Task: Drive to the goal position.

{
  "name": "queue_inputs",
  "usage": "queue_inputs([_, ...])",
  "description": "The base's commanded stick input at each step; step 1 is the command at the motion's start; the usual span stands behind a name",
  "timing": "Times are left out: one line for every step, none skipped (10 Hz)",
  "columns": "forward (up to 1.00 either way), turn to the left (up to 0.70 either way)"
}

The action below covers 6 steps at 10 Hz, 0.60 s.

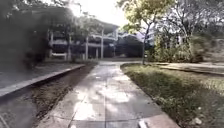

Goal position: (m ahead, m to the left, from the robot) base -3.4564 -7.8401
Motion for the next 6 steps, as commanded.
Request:
queue_inputs([0.50, 0.00])
queue_inputs([0.50, 0.00])
queue_inputs([0.50, 0.00])
queue_inputs([0.50, -0.05])
queue_inputs([0.50, -0.28])
queue_inputs([0.50, -0.50])
